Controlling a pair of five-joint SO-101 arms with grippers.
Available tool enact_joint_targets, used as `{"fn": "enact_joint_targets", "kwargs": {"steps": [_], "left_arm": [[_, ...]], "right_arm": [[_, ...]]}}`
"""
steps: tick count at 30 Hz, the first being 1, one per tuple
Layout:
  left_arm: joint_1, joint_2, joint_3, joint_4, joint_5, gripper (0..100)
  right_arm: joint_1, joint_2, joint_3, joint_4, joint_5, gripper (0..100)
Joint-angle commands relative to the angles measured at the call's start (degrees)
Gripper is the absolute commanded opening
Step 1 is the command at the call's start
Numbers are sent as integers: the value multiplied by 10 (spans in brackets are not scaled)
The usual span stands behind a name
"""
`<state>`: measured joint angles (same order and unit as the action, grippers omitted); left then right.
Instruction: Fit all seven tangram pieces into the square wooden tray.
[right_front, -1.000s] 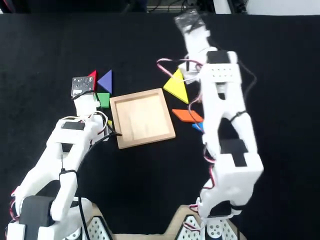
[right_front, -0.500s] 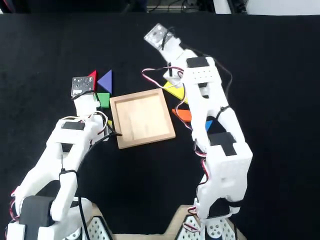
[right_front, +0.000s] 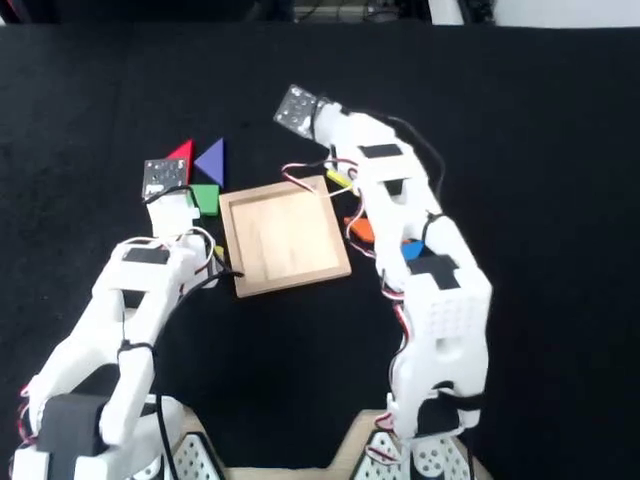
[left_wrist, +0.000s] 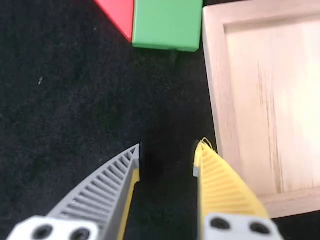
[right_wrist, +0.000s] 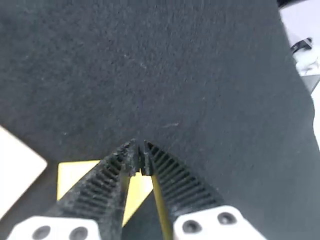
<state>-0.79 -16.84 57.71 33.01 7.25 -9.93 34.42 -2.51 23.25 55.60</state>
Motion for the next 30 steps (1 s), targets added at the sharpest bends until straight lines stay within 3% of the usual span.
{"fn": "enact_joint_targets", "kwargs": {"steps": [1, 18, 30], "left_arm": [[2, -8, -5, -8, 4, 181], [2, -8, -6, -10, 4, 181], [2, -8, -6, -10, 4, 181]], "right_arm": [[-25, -1, -13, -29, 10, 11], [27, 67, -8, -20, 6, 11], [55, -82, -5, 252, 6, 11]]}}
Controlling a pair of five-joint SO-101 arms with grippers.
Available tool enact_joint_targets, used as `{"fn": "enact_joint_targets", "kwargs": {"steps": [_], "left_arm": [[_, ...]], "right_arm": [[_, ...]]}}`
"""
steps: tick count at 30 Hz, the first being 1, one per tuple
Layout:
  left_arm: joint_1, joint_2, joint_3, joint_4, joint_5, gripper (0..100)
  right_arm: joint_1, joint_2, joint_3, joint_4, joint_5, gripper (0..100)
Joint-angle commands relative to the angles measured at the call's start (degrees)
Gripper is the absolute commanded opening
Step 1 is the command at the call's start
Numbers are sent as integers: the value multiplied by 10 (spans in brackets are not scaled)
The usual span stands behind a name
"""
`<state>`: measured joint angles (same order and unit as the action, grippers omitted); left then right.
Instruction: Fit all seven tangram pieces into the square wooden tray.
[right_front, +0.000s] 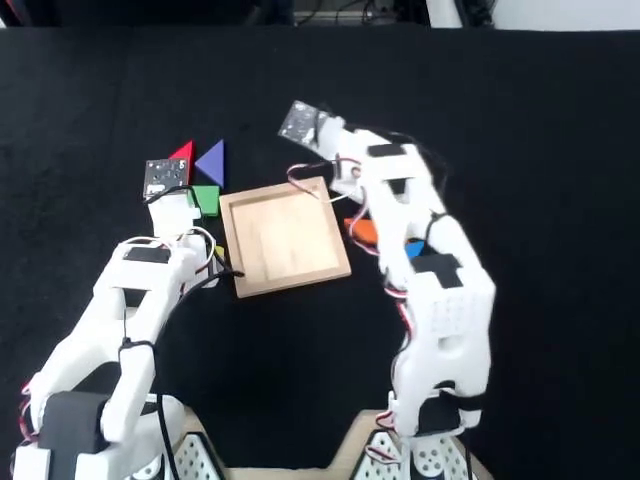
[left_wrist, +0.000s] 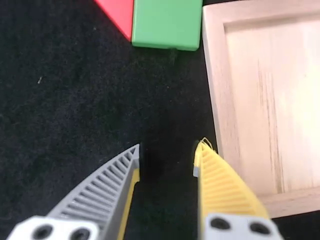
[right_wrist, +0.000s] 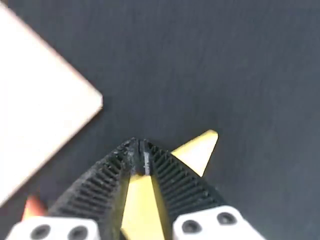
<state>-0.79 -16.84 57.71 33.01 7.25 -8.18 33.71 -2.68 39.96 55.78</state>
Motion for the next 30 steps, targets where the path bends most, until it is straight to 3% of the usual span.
{"fn": "enact_joint_targets", "kwargs": {"steps": [1, 10, 16, 21, 26, 30], "left_arm": [[2, -8, -6, -10, 4, 181], [2, -8, -5, -10, 4, 181], [2, -8, -5, -10, 4, 181], [2, -8, -7, -10, 4, 181], [2, -7, -7, -10, 3, 181], [2, -7, -7, -10, 3, 181]], "right_arm": [[45, -88, -3, 100, 4, 11], [91, -194, -3, 97, -26, 11], [89, -150, 20, 57, -40, 15], [84, -132, 18, 115, -40, 144], [84, -130, 17, 135, -45, 185], [80, -129, 14, 177, -107, 289]]}}
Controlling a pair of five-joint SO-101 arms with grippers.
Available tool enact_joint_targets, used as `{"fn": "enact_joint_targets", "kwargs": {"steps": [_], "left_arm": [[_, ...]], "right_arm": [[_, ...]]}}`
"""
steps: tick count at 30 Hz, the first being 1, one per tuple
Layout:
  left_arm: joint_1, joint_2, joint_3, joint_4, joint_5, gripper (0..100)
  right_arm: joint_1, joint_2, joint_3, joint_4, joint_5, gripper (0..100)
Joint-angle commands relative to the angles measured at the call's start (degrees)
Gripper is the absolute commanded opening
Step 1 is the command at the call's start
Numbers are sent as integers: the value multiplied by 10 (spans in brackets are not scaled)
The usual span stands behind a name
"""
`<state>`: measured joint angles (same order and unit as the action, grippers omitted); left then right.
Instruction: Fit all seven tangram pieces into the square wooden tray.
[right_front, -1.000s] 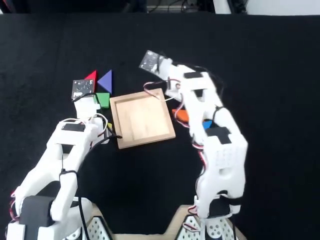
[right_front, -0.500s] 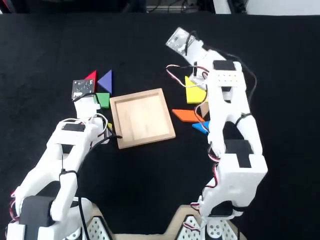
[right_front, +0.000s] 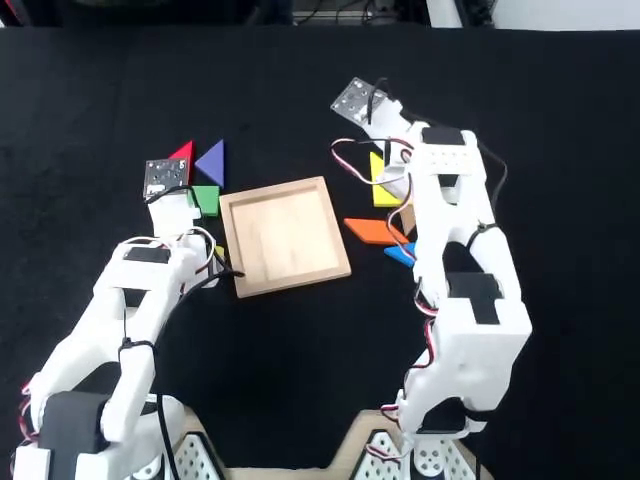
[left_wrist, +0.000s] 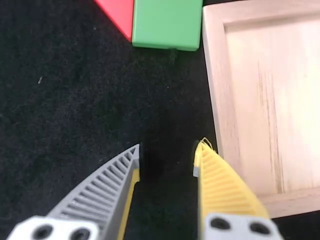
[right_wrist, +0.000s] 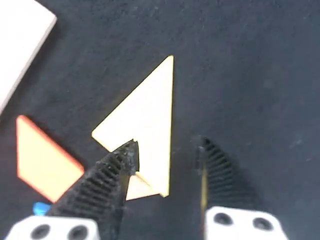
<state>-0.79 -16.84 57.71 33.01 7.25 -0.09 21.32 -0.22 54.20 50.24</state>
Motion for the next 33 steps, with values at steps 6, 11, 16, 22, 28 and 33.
{"fn": "enact_joint_targets", "kwargs": {"steps": [6, 11, 16, 22, 28, 33], "left_arm": [[2, -7, -7, -10, 3, 181], [2, -7, -7, -10, 3, 181], [2, -7, -5, -10, 3, 181], [2, -6, -7, -10, 2, 181], [3, -6, -7, -11, 2, 181], [3, -3, -14, -11, 2, 181]], "right_arm": [[-9, -4, -62, 124, -105, 340], [-31, 13, -74, 135, -125, 340], [-29, 105, -159, 154, -125, 340], [-28, 212, -339, 254, -94, 340], [-33, 284, -451, 305, -82, 340], [-38, 327, -494, 351, -80, 340]]}}
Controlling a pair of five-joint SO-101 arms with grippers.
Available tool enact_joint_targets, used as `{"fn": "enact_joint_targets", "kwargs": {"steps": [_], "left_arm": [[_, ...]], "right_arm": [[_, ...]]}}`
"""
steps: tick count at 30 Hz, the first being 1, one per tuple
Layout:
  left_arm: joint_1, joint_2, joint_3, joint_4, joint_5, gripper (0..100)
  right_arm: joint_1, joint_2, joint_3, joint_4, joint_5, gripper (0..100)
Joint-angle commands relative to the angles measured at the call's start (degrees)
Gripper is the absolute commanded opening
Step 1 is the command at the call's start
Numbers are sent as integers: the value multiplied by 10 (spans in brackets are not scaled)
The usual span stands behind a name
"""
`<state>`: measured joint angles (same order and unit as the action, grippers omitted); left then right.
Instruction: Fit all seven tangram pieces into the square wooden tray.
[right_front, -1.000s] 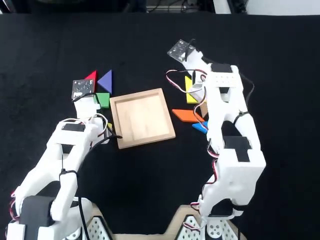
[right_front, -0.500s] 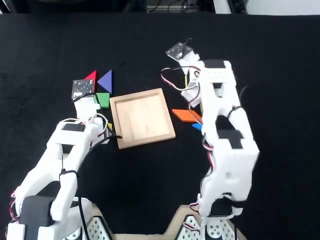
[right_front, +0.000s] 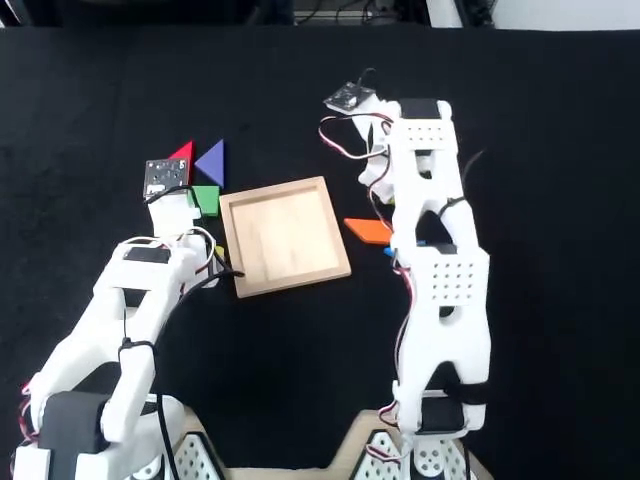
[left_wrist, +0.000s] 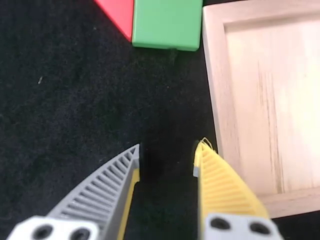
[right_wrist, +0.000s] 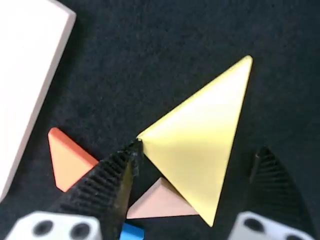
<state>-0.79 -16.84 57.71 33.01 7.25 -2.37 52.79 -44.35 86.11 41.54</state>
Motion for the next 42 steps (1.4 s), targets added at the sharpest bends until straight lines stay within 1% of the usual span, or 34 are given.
{"fn": "enact_joint_targets", "kwargs": {"steps": [1, 8, 15, 19, 28, 30, 34, 36, 39, 42], "left_arm": [[3, -3, -14, -11, 1, 181], [3, -3, -12, -11, 1, 181], [3, -3, -11, -11, 1, 181], [3, -3, -11, -11, 1, 181], [4, -3, -13, -11, 1, 181], [12, -3, -12, -11, 0, 181], [14, -3, -11, -11, 0, 181], [14, -3, -10, -11, 0, 181], [14, -3, -10, -11, 0, 181], [14, -3, -10, -11, 0, 181]], "right_arm": [[-18, 15, -62, 41, 7, 340], [-18, 20, -84, 73, 8, 340], [-15, 53, -73, 62, 50, 339], [-18, 54, -76, 40, 47, 339], [-16, 58, -99, 41, 47, 335], [-16, 58, -98, 40, 47, 287], [-15, 58, -103, 37, 47, 88], [-15, 58, -104, 37, 49, 15], [-14, 58, -104, 37, 50, 25], [-9, 55, -104, 40, 50, 11]]}}
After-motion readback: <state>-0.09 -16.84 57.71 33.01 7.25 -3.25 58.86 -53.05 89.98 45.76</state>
